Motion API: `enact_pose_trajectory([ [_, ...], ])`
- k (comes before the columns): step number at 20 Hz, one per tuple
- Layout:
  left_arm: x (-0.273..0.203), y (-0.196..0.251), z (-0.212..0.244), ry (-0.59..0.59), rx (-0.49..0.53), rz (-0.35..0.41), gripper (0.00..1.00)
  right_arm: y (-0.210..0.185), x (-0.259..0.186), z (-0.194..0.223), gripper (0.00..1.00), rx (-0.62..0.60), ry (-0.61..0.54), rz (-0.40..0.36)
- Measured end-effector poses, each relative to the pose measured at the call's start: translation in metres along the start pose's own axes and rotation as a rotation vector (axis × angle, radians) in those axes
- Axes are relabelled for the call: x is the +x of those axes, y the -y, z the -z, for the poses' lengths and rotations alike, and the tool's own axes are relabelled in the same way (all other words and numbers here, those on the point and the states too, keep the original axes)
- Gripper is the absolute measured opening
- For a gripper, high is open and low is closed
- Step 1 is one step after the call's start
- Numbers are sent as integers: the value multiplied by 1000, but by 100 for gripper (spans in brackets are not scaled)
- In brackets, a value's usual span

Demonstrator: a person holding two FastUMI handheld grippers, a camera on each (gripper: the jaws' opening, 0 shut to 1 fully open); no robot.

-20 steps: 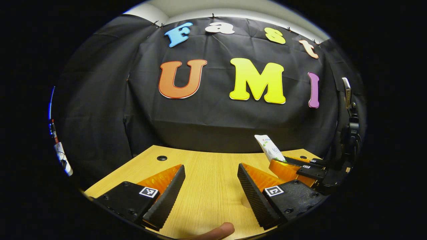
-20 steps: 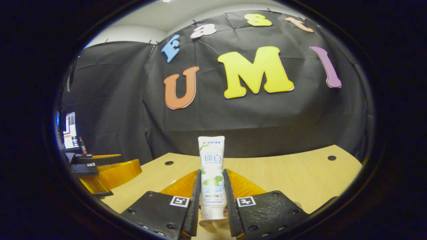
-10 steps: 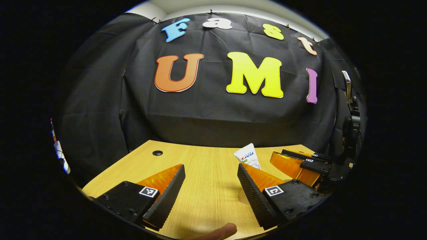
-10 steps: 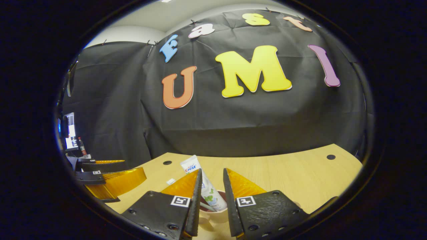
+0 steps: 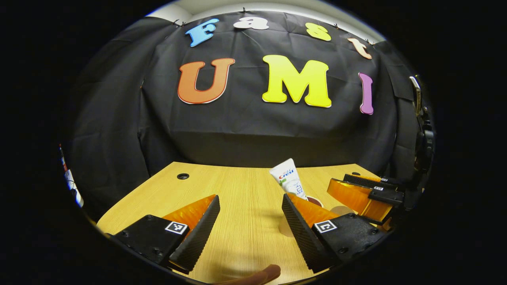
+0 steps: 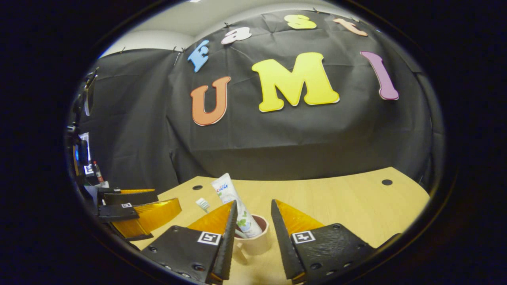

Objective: Put the toothbrush and toothpaste on the desktop into the cup, then pick up the cup and place it on the coaster on the desktop.

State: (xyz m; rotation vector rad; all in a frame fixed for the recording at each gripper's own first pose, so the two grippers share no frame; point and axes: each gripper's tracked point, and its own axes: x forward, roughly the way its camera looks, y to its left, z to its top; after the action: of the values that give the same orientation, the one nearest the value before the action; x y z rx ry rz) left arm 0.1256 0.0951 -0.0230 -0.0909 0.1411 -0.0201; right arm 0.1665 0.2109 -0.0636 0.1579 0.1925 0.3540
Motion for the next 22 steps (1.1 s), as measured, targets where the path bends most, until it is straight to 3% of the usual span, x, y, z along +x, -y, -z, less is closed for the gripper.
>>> enact_pose_trajectory([
  [5,0,20,16,-55,41,35,100,4,-41,-2,87,-32,43,0],
  [7,-1,24,22,-79,38,33,100,10,-55,-3,94,-47,54,18],
  [12,8,50,32,-142,21,56,100,38,-96,-6,93,-42,73,66],
  [19,28,72,49,-353,69,73,100,87,-149,-5,96,-22,114,128],
  [22,37,84,62,-478,21,82,100,99,-164,-7,93,-10,126,145],
])
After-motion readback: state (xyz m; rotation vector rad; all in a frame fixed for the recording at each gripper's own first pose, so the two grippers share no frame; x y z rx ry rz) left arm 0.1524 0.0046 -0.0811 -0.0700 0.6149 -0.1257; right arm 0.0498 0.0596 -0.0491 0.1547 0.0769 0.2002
